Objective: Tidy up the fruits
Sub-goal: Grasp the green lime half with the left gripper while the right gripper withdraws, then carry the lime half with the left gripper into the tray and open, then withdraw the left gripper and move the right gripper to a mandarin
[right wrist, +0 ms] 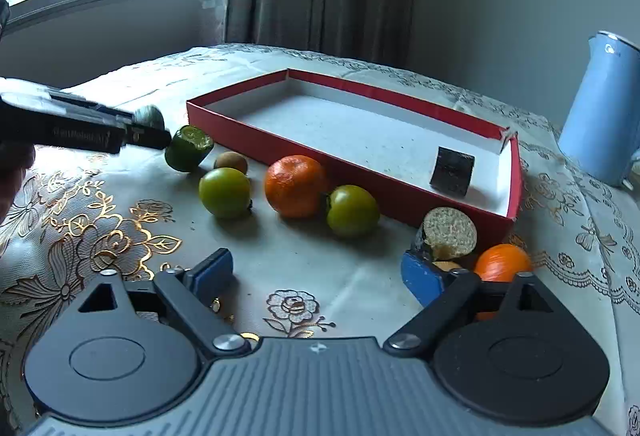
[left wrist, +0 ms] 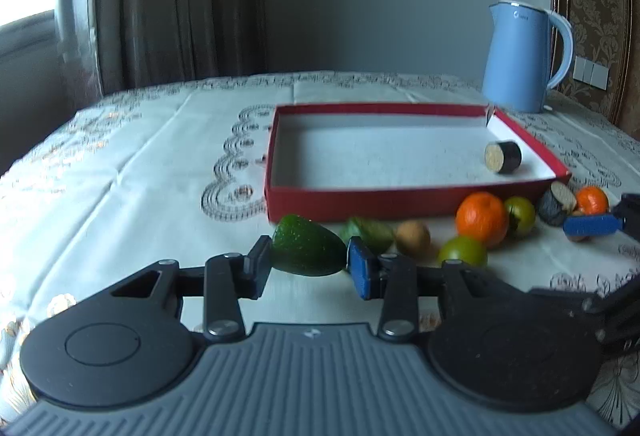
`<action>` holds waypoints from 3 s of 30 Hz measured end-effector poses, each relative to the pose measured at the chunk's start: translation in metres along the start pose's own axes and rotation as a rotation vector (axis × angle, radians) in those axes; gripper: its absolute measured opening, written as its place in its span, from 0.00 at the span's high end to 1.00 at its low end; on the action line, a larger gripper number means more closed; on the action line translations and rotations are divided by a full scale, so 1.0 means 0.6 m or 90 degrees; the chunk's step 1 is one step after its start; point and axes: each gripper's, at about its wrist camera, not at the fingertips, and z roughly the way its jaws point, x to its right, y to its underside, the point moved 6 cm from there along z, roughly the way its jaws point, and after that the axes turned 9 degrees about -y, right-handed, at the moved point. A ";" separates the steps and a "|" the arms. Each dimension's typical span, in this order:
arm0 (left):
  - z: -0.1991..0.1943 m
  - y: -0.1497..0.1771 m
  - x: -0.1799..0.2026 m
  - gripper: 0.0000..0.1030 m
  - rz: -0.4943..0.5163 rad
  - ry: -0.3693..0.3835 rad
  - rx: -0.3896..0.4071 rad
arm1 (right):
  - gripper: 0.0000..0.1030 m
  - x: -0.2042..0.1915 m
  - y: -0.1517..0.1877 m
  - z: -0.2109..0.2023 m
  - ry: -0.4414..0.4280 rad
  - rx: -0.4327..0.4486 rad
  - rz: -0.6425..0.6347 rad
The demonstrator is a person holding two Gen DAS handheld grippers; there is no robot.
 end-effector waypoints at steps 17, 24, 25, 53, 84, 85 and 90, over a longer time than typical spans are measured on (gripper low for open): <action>0.048 -0.083 0.019 0.64 0.019 0.000 0.030 | 0.00 0.024 0.005 0.004 -0.021 -0.013 0.056; 0.113 -0.121 0.034 0.64 0.012 -0.004 0.011 | 0.00 0.025 0.005 0.005 -0.021 -0.013 0.056; 0.121 -0.125 0.036 0.64 0.014 -0.004 0.009 | 0.00 0.025 0.005 0.005 -0.021 -0.013 0.056; 0.245 -0.122 0.043 0.62 0.016 -0.036 -0.087 | 0.00 0.026 0.003 0.005 -0.022 -0.014 0.056; 0.006 -0.044 -0.008 0.10 0.007 -0.078 0.041 | 0.00 0.029 0.003 0.006 -0.023 -0.015 0.055; 0.000 -0.037 -0.012 0.10 0.003 -0.073 0.038 | 0.00 0.029 0.003 0.006 -0.023 -0.015 0.055; -0.002 -0.008 -0.010 0.09 -0.006 -0.052 0.011 | 0.00 0.030 0.003 0.005 -0.023 -0.015 0.055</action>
